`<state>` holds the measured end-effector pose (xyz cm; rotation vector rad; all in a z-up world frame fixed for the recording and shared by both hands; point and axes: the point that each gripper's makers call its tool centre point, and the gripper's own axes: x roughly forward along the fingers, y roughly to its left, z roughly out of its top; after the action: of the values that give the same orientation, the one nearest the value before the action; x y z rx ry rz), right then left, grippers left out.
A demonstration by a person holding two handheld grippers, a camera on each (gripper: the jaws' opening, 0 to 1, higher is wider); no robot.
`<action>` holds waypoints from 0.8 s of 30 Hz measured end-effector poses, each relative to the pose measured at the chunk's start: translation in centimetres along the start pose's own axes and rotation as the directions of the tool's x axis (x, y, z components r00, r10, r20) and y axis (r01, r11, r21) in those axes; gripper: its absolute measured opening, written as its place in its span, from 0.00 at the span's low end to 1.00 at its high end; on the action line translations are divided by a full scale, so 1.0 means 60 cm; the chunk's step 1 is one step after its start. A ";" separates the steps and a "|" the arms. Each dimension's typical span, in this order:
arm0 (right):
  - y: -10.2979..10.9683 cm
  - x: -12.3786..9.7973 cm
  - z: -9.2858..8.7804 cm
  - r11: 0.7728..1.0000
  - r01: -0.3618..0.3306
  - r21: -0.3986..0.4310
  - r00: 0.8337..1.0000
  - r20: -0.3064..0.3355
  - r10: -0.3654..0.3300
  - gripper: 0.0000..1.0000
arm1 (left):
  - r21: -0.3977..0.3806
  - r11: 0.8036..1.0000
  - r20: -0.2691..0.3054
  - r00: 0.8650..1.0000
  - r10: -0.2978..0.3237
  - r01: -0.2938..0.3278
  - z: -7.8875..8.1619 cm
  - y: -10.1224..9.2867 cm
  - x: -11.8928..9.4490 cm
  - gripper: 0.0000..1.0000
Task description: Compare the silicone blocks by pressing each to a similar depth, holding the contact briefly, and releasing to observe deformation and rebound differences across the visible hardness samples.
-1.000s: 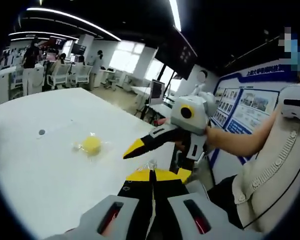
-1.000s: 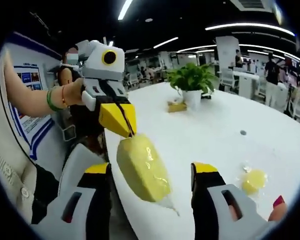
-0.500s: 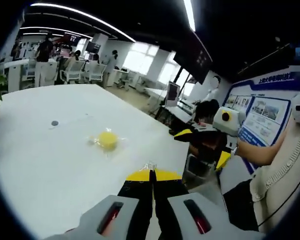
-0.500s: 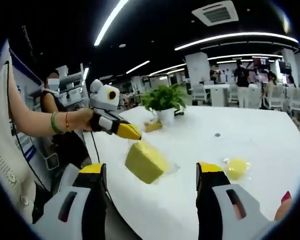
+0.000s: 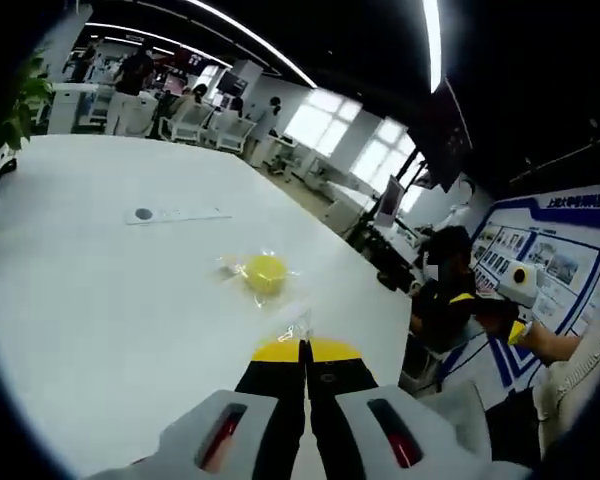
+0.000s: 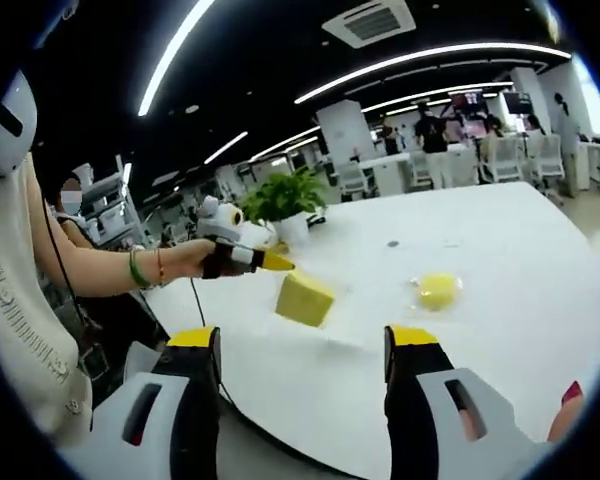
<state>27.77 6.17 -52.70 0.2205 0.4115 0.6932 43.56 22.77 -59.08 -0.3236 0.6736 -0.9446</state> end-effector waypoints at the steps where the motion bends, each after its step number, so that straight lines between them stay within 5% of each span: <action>1: -0.004 -0.003 0.000 1.000 0.007 0.007 1.000 -0.005 -0.007 0.60 | 0.017 1.000 -0.026 0.999 0.027 -0.026 -0.008 0.019 0.005 0.00; 2: -0.007 -0.006 -0.002 1.000 0.017 0.012 1.000 -0.015 -0.016 0.60 | 0.022 0.999 -0.043 0.998 0.035 -0.034 -0.014 0.028 0.008 0.00; 4: -0.018 -0.017 -0.001 0.999 0.043 -0.001 0.999 -0.021 -0.043 0.58 | -0.029 1.000 0.019 1.000 0.007 -0.006 0.004 0.036 0.012 0.00; 12: -0.046 -0.038 -0.011 0.991 0.129 0.028 0.991 -0.036 -0.128 0.57 | 0.044 0.979 0.007 0.980 0.198 -0.198 0.029 0.155 0.012 0.00; 24: -0.055 -0.034 -0.023 0.986 0.163 0.032 0.985 -0.065 -0.161 0.57 | 0.021 0.960 -0.059 0.958 0.282 -0.281 -0.007 0.257 0.054 0.00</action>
<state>27.65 2.41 -54.44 0.1984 0.4966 0.5338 54.43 28.74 -68.86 -0.1814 0.7476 -0.6884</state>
